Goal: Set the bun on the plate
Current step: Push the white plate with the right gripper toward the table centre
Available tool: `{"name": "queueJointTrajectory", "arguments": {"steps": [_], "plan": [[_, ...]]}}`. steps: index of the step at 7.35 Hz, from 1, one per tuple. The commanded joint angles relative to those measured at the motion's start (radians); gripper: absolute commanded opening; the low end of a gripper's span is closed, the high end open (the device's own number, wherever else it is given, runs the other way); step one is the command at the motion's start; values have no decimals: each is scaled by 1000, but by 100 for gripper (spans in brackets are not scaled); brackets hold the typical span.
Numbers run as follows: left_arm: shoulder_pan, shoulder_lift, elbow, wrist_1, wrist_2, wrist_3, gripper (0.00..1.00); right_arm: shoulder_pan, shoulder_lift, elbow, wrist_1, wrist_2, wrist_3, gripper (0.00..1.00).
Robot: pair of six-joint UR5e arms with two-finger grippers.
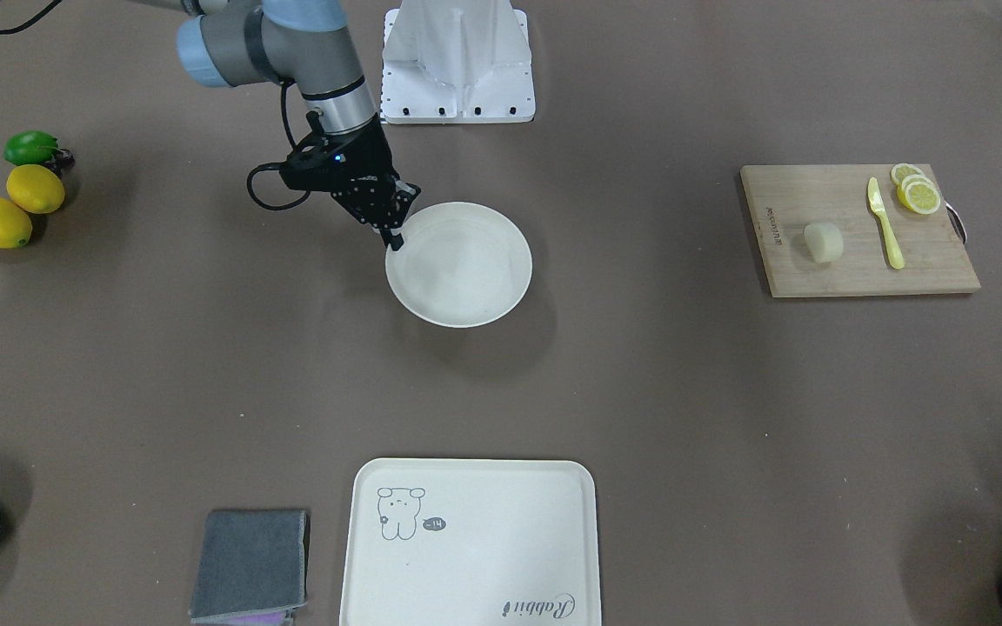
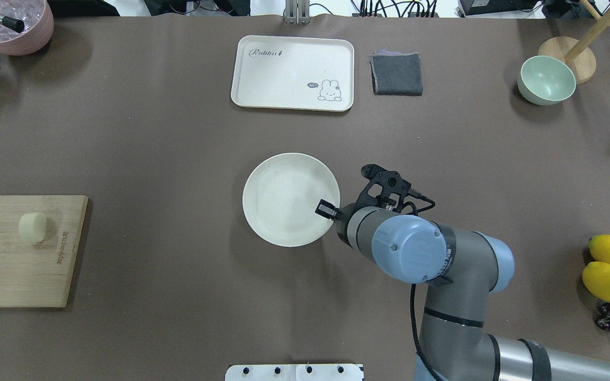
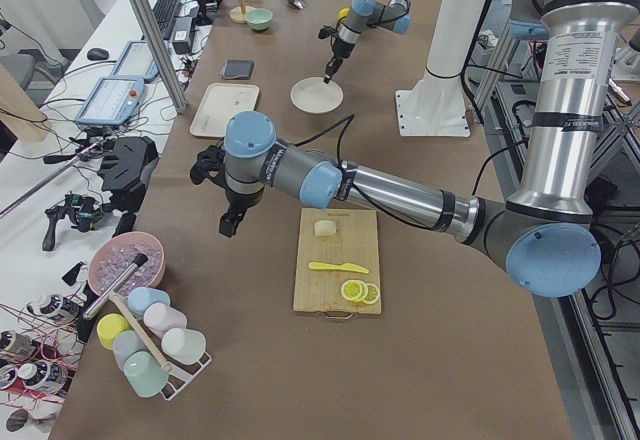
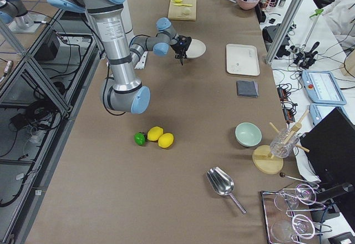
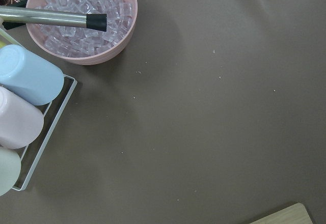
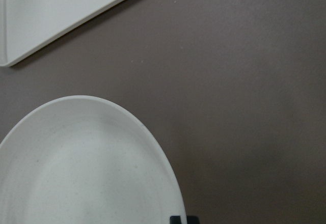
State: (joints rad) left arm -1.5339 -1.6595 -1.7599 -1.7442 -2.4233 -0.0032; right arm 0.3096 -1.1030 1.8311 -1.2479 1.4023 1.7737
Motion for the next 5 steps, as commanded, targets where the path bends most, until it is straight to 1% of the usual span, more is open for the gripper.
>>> {"name": "queueJointTrajectory", "arguments": {"steps": [1,2,3,4,5], "plan": [[0,1,0,0,0,-1,98,-43,89,-106,-11,-36,21,0],[0,1,2,0,0,-1,98,-43,101,-121,-10,-34,21,0],[0,3,5,0,0,0,98,-43,98,-121,-5,-34,13,44],[0,9,0,0,0,0,98,-44,89,-119,-14,-72,6,99],[0,32,-19,0,-2,0,98,-34,91,-83,-94,-88,-5,100]]}}
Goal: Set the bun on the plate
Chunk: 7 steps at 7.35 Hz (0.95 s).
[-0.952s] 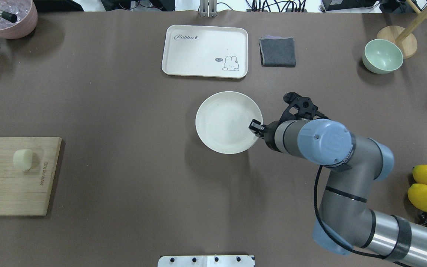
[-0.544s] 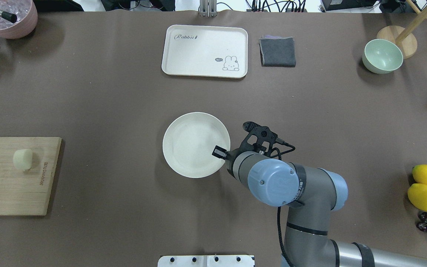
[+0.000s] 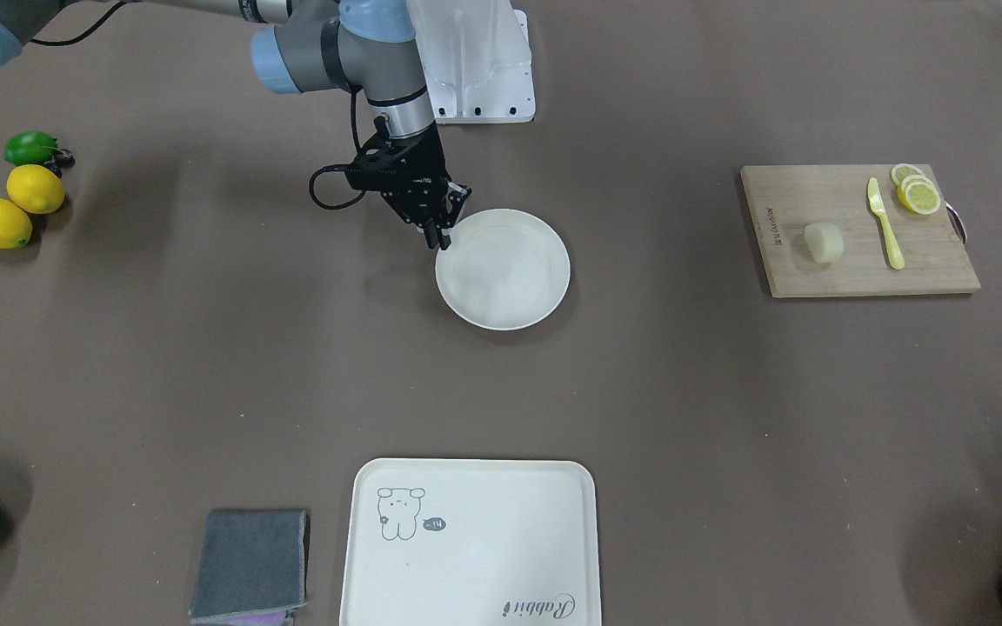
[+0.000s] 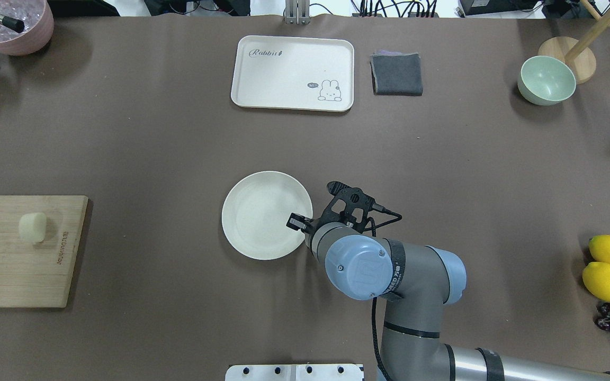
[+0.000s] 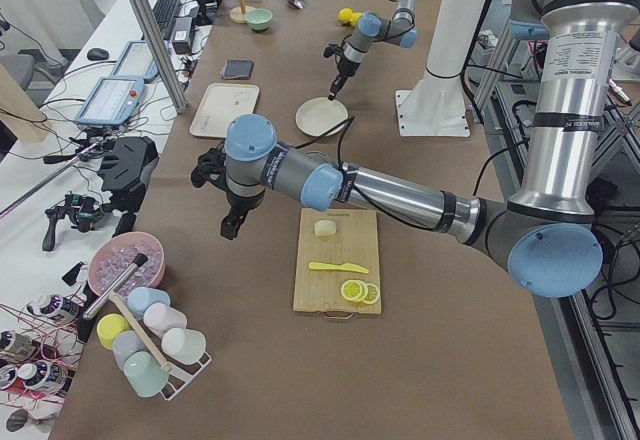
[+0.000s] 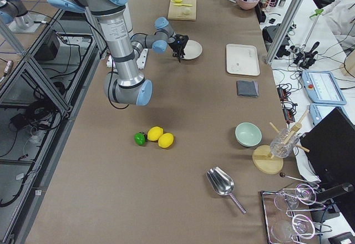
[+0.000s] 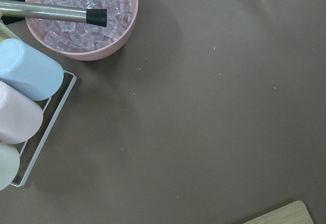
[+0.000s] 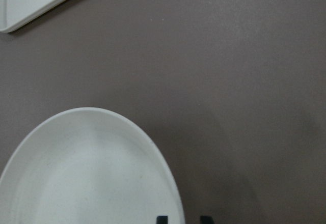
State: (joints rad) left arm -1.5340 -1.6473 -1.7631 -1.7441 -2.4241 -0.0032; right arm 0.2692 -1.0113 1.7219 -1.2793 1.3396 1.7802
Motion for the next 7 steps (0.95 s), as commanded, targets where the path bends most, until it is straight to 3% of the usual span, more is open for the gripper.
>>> {"name": "queueJointTrajectory", "arguments": {"steps": [1,4,5,7], "plan": [[2,73,-45,-24,-1,5,98,48,-21,124,-140,33,-84,100],[73,188,-52,-284,-32,-246,98,333,-168,302,-153,402,-355,100],[136,231,-47,-395,36,-330,98,475,-231,323,-153,561,-492,100],[312,264,-50,-465,104,-554,98,759,-399,311,-152,833,-905,100]]}}
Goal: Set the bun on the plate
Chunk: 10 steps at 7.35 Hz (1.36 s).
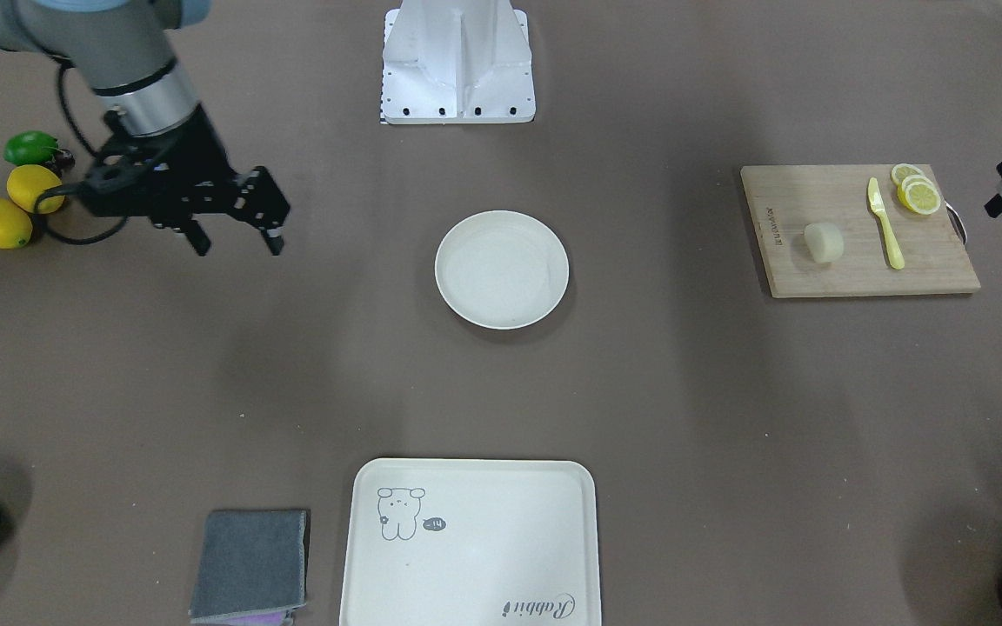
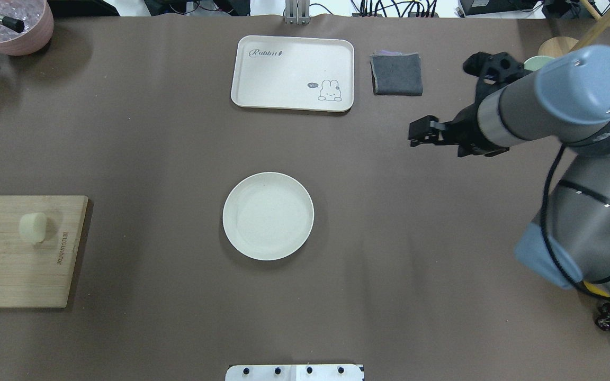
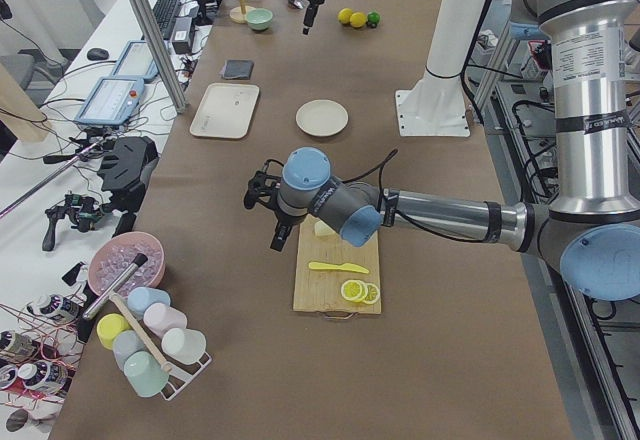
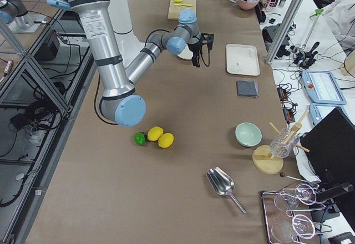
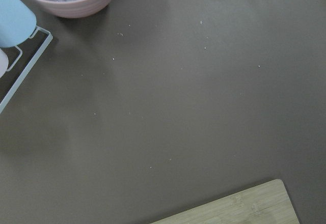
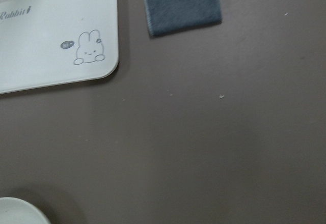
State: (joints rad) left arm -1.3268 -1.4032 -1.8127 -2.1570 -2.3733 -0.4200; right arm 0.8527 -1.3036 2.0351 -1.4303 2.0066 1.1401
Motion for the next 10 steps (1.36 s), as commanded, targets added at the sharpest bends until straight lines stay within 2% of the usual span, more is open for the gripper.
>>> {"name": "queueJointTrajectory", "arguments": {"steps": [1,2,3,4,5,7,10], "plan": [[206,33,-1,-99,109,-261,98,315,-196,-12,-1,261,-486,100],[300,36,1,-165,184,-375,98,424,-289,-21,-1,332,-645,100],[369,36,3,-172,225,-429,98,490,-359,-47,-2,336,-822,100],[458,29,4,-175,317,-497,98,553,-382,-85,-4,340,-935,100],[515,21,9,-173,382,-528,98,568,-399,-93,-2,340,-948,100],[528,18,19,-172,387,-527,98,572,-401,-96,-2,340,-948,100],[581,20,36,-173,445,-525,98,575,-407,-96,1,340,-948,100]]}}
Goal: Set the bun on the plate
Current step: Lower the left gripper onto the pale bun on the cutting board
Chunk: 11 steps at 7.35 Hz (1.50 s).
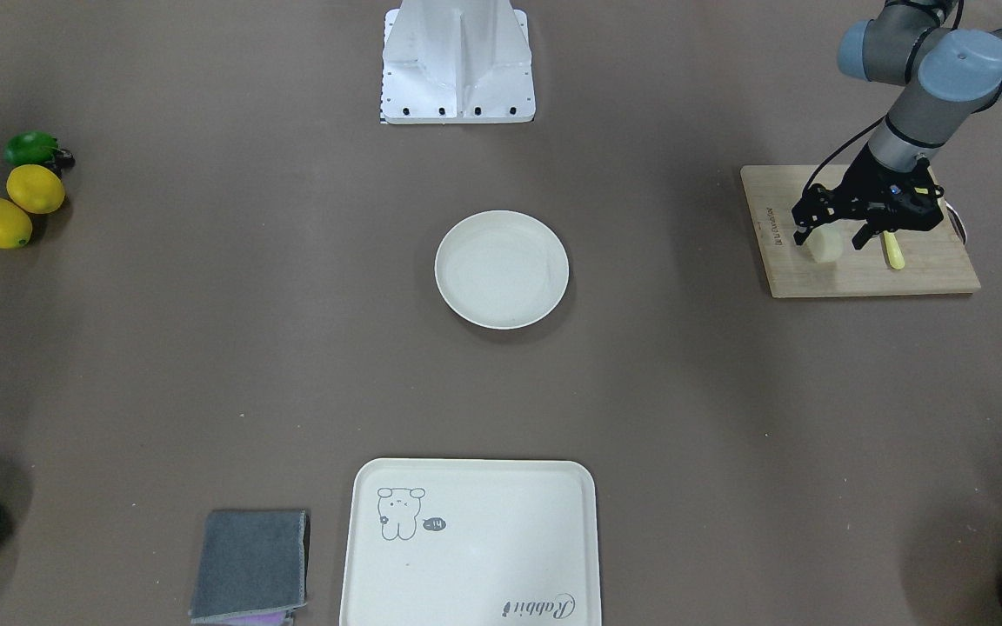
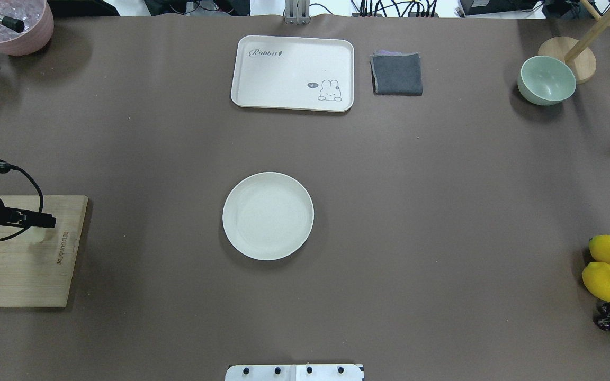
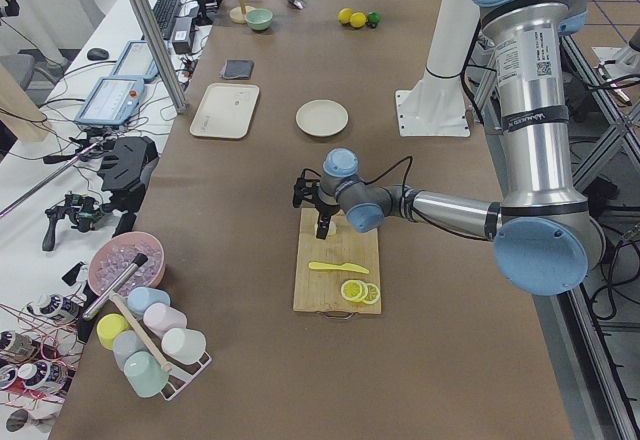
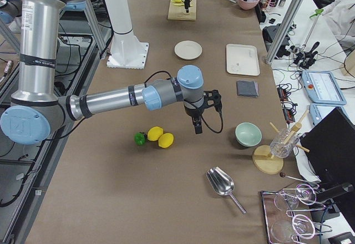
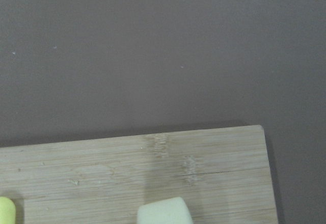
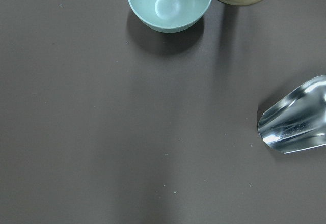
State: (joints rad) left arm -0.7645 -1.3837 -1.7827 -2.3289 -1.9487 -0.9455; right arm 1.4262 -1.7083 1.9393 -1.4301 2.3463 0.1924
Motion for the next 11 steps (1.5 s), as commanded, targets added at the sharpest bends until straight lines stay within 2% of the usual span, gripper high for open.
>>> {"name": "queueJointTrajectory", "arguments": {"steps": [1,2,3,4,5,6,8,9,11], "plan": [[20,2,5,-1,19,5,91,2,-2,0,0,1,-1,100],[19,2,5,-1,19,10,58,2,-1,0,0,1,1,100],[19,3,3,-1,19,11,30,5,-1,0,0,1,1,100],[19,9,-1,-3,19,17,17,8,-2,1,0,1,1,100],[14,11,-10,-4,17,19,12,13,-2,4,0,1,2,100],[4,12,-38,-4,1,19,12,17,-2,3,-1,1,1,100],[-16,-30,-93,2,-111,10,12,23,-2,4,-1,2,1,100],[-16,-108,-83,16,-114,-18,12,25,-5,1,-1,1,1,100],[17,-315,-25,34,-114,-208,12,46,-27,1,8,1,-5,100]]}}
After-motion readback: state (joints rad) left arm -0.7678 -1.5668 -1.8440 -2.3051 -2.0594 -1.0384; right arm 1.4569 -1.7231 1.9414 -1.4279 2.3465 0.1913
